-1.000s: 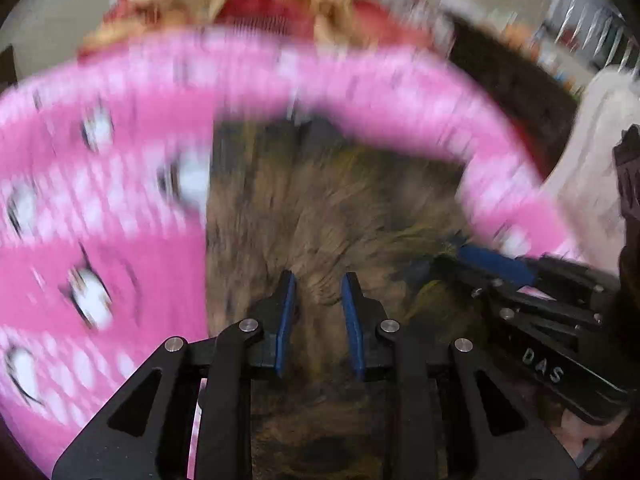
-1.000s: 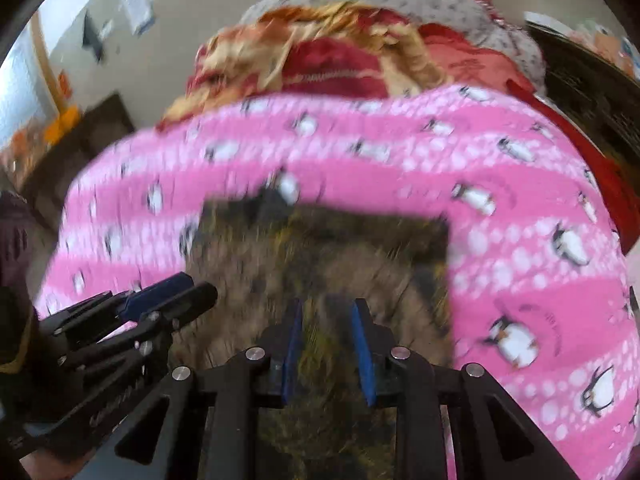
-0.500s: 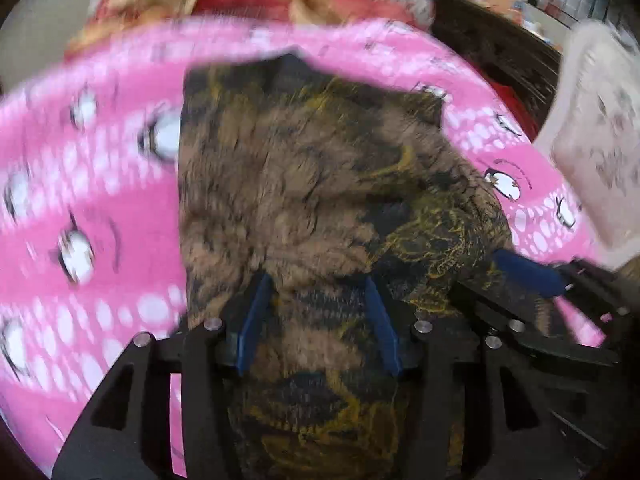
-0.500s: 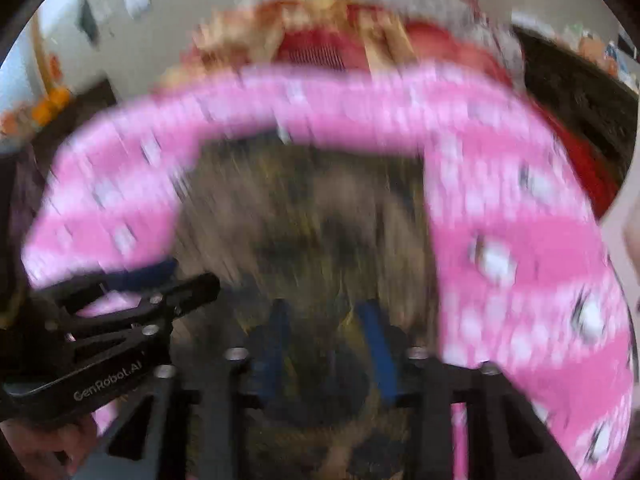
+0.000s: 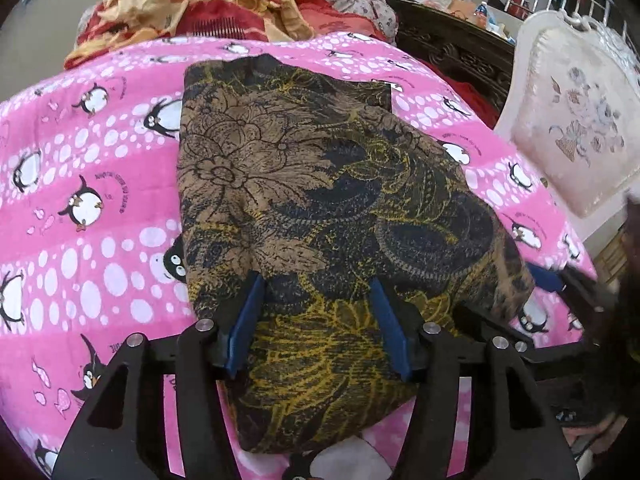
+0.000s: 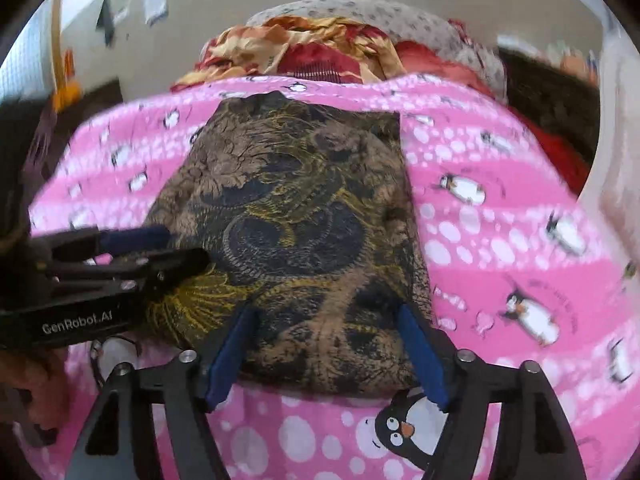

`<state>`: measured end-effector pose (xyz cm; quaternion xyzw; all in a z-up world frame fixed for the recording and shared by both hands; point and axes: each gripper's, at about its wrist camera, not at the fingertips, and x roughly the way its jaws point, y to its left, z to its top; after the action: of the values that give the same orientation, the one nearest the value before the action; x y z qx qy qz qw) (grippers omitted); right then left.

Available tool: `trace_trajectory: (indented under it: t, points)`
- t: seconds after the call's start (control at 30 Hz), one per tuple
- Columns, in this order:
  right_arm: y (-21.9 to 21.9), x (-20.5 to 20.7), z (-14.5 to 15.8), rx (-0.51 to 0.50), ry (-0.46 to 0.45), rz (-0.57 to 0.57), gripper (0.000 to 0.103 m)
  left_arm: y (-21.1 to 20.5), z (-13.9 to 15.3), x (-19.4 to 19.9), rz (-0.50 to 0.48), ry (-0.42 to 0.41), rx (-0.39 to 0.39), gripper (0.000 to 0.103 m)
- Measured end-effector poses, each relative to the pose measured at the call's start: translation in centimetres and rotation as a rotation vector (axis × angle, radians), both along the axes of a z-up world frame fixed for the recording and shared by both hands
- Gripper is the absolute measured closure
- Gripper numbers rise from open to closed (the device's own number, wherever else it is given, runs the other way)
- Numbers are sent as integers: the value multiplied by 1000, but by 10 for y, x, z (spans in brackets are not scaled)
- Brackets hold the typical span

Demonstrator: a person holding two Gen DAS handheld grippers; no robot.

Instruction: Fold small clothes

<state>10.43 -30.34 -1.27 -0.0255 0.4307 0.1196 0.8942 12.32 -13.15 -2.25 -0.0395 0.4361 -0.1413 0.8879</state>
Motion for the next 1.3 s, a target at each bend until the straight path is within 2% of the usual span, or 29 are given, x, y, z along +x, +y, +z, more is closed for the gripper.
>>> trace_trajectory:
  t: [0.03, 0.07, 0.13, 0.23, 0.37, 0.5, 0.57, 0.7, 0.73, 0.8, 0.83, 0.87, 0.93, 1.0, 1.07, 1.17, 1.27, 1.3]
  points:
    - [-3, 4, -3, 30, 31, -20, 9, 0, 1, 1, -6, 2, -11, 35]
    - [-11, 7, -6, 82, 58, -25, 8, -2, 0, 0, -22, -4, -22, 30]
    - [-13, 5, -7, 90, 53, -18, 7, -6, 0, -3, -35, -31, -4, 23]
    - [-8, 1, -7, 63, 34, -14, 6, -9, 2, -7, -38, -56, -2, 21]
    - [-14, 2, -9, 103, 46, -8, 5, -4, 2, -7, -42, -62, -38, 20]
    - [-13, 1, -11, 110, 42, -14, 4, -4, 2, -7, -59, -57, -40, 19]
    - [-13, 0, -11, 114, 33, -18, 4, -2, 12, -8, -62, -55, -39, 19]
    - [-19, -2, -11, 147, 25, -22, 4, 36, 41, -9, 36, -124, -113, 19]
    - [-19, -3, -11, 153, 23, -22, 3, 47, 40, -4, 54, -112, -125, 19]
    - [-20, -2, -11, 161, 22, -22, 3, 71, 26, 15, 111, -32, -154, 19]
    - [-20, -2, -11, 162, 21, -22, 3, 81, 12, 24, 125, 41, -195, 19]
    - [-19, -2, -11, 162, 20, -23, 3, 85, -3, 33, 106, 127, -245, 20]
    - [-19, -3, -11, 164, 17, -24, 3, 81, -5, 32, 36, 93, -275, 19]
    - [-18, -3, -12, 166, 16, -26, 3, 71, -10, 39, -43, 152, -395, 19]
    - [-18, -3, -12, 164, 16, -25, 3, 59, -10, 49, -84, 177, -428, 17]
    - [-18, -3, -12, 170, 17, -26, 3, 60, -11, 64, -45, 162, -458, 16]
    - [-20, -4, -7, 183, 22, -30, 5, 75, -15, 68, 42, 161, -568, 16]
    - [-22, -5, -1, 201, 17, -20, 6, 74, -15, 68, 34, 159, -555, 17]
